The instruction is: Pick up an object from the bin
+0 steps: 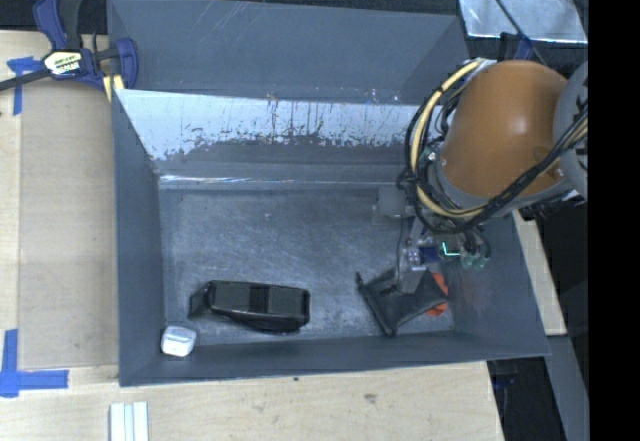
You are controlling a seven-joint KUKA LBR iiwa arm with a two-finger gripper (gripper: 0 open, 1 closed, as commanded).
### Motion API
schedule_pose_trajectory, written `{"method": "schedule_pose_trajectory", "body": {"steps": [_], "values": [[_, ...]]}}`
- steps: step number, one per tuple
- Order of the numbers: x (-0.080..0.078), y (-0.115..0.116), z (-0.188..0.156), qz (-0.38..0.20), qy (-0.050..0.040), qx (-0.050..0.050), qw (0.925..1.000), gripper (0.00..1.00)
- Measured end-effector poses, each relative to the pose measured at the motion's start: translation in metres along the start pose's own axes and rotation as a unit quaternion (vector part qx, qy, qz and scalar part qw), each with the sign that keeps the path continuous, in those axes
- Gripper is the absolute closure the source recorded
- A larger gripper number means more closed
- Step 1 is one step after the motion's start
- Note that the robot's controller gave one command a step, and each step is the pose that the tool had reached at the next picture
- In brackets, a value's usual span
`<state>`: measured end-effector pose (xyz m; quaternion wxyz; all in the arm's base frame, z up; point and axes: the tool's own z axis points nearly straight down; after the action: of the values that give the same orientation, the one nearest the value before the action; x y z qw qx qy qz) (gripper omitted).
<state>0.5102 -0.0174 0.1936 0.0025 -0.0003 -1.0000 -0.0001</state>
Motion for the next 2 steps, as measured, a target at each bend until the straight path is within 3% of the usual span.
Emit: {"method": "schedule_pose_trajectory", "body": {"steps": [1,2], "values": [[-0.012,-0.047,0.064,-0.007,-0.0006,0.001,1.0000,0.00],[0.012,-0.052,0.126,0.048,-0.0019,0.000,0.9988,0.00]]}}
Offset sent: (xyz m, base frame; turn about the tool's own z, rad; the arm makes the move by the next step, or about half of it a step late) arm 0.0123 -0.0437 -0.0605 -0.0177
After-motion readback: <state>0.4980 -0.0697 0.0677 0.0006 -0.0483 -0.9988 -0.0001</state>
